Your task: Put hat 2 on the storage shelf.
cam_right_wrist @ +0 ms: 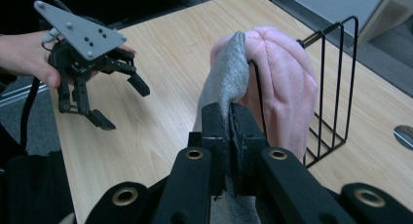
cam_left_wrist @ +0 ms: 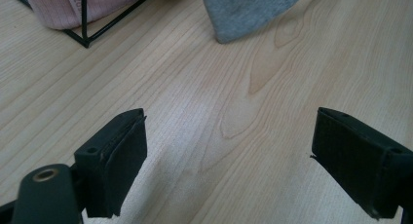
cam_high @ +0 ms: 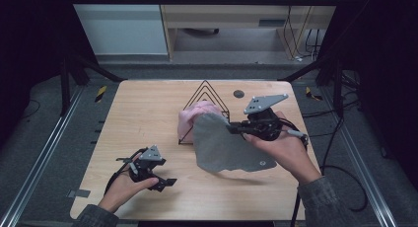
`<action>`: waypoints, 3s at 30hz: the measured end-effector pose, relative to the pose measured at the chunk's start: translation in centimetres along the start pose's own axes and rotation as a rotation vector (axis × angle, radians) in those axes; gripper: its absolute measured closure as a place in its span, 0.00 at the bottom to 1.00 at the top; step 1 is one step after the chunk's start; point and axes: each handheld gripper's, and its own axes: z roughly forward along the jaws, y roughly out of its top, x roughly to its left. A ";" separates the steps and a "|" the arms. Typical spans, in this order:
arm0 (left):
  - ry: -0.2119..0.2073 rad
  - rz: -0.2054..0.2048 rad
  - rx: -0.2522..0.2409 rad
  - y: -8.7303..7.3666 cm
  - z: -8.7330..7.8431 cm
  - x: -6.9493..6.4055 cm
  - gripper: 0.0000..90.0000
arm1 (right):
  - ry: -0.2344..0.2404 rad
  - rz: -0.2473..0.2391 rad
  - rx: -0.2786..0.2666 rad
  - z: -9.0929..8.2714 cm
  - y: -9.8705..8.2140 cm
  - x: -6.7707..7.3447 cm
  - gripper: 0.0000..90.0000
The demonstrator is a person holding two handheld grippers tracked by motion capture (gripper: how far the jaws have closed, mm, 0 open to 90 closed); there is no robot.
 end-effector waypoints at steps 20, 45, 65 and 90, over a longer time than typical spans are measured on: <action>0.021 0.096 -0.030 5.2 -2.3 0.1 0.13 | 0.020 -0.079 -0.011 0.5 3.6 1.8 0.96; -0.006 0.120 -0.089 9.1 -3.0 1.1 0.20 | 0.034 -0.156 -0.015 0.7 6.8 3.5 0.96; -0.088 0.102 -0.147 11.5 -2.3 2.4 0.89 | 0.017 -0.147 -0.017 0.2 6.2 2.9 0.96; 0.115 0.185 -0.136 20.5 -11.7 1.2 0.98 | -0.172 -0.026 -0.152 -3.8 8.1 -3.1 0.96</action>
